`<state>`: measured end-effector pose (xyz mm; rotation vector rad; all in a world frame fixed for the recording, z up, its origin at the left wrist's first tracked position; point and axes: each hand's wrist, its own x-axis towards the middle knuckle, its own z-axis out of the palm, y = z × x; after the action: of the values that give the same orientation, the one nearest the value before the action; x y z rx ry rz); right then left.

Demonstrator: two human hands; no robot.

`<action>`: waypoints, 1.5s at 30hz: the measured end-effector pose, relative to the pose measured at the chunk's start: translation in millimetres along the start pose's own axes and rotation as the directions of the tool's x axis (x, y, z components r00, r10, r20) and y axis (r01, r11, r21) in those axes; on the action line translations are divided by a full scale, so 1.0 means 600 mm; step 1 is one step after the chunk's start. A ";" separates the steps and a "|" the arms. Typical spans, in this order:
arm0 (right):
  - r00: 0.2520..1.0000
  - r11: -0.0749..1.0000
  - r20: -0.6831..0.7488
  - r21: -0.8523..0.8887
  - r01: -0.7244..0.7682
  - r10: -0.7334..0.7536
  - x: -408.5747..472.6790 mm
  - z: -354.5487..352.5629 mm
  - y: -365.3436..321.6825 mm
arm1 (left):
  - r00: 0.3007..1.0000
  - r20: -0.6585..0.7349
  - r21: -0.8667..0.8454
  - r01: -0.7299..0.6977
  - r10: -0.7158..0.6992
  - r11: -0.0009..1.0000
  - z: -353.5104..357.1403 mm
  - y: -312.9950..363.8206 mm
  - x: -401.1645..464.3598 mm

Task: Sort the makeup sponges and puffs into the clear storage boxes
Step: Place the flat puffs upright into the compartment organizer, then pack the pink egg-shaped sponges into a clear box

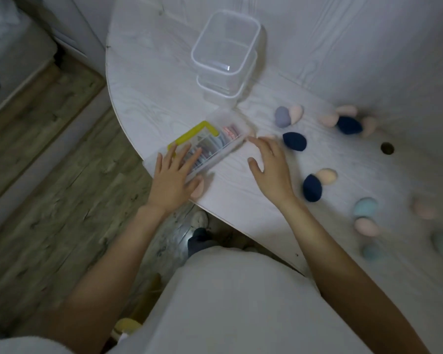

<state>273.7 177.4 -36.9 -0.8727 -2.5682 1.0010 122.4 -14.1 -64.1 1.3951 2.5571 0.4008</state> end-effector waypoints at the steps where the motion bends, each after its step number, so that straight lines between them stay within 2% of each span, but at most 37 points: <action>1: 0.999 0.999 0.031 -0.003 0.038 -0.038 0.004 -0.002 -0.002 | 1.000 0.003 -0.002 0.006 -0.006 1.000 0.003 -0.001 0.000; 3: 0.984 0.987 0.105 -0.060 0.151 -0.144 0.019 -0.002 -0.004 | 1.000 0.011 0.013 0.023 -0.023 1.000 0.006 0.000 0.001; 5: 0.947 0.943 0.221 -0.187 0.275 -0.232 0.043 0.007 -0.002 | 0.999 0.028 0.035 0.025 -0.026 0.999 0.008 -0.004 0.003; 8: 0.896 0.884 0.390 -0.312 0.347 -0.214 0.066 0.022 0.006 | 0.999 0.037 0.033 0.035 -0.036 0.999 0.007 -0.004 0.008; 13: 0.893 0.853 0.358 -0.339 0.397 -0.273 0.078 0.023 0.000 | 0.999 0.032 0.011 0.021 -0.021 1.000 -0.018 -0.033 0.030; 16: 0.843 0.833 0.370 -0.248 0.495 -0.391 0.087 0.022 -0.014 | 0.986 -0.135 0.128 0.111 -0.094 0.986 -0.043 -0.068 0.044; 18: 0.839 0.846 0.301 -0.150 0.511 -0.453 0.090 0.023 -0.018 | 0.952 -0.253 0.107 0.207 -0.175 0.972 -0.051 -0.077 0.059; 19: 0.876 0.881 0.204 -0.097 0.463 -0.438 0.096 0.021 -0.020 | 0.939 -0.282 0.070 0.226 -0.198 0.972 -0.054 -0.077 0.069; 20: 0.928 0.931 0.095 -0.024 0.364 -0.361 0.103 0.015 -0.023 | 0.938 -0.280 0.036 0.223 -0.204 0.974 -0.056 -0.076 0.079; 21: 0.971 0.968 0.009 0.077 0.239 -0.241 0.117 0.005 -0.030 | 0.945 -0.260 0.019 0.212 -0.199 0.977 -0.058 -0.078 0.091; 23: 0.999 0.964 -0.043 0.268 0.002 0.010 0.154 -0.017 -0.041 | 0.958 -0.216 0.025 0.198 -0.188 0.980 -0.054 -0.078 0.111; 25: 0.978 0.894 0.004 0.405 -0.192 0.209 0.204 -0.032 -0.041 | 0.954 -0.196 0.015 0.234 -0.226 0.972 -0.053 -0.070 0.128; 28: 0.901 0.677 0.145 0.614 -0.405 0.408 0.282 -0.035 -0.029 | 0.932 -0.194 -0.123 0.288 -0.307 0.950 -0.061 -0.049 0.161; 30: 0.862 0.571 0.207 0.674 -0.469 0.463 0.324 -0.033 -0.021 | 0.926 -0.190 -0.301 0.262 -0.327 0.917 -0.073 -0.030 0.189; 33: 0.820 0.449 0.294 0.721 -0.528 0.491 0.372 -0.028 -0.018 | 0.889 -0.106 -0.617 0.292 -0.445 0.731 -0.096 0.000 0.249; 36: 0.820 0.371 0.374 0.755 -0.540 0.434 0.397 -0.019 -0.014 | 0.860 -0.005 -0.740 0.340 -0.511 0.580 -0.111 0.021 0.305; 38: 0.832 0.390 0.380 0.751 -0.533 0.405 0.406 -0.013 -0.009 | 0.858 -0.001 -0.785 0.317 -0.513 0.532 -0.108 0.024 0.329; 41: 0.819 0.441 0.358 0.708 -0.551 0.449 0.408 -0.013 -0.007 | 0.855 -0.022 -0.816 0.284 -0.518 0.504 -0.092 0.021 0.345; 45: 0.842 0.560 0.224 0.659 -0.502 0.491 0.413 -0.015 -0.005 | 0.859 0.000 -0.878 0.244 -0.511 0.411 -0.081 0.025 0.356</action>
<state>80.6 332.6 -24.6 -1.3524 -1.6553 1.9626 5.4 167.0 -23.4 0.3477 2.1235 1.5954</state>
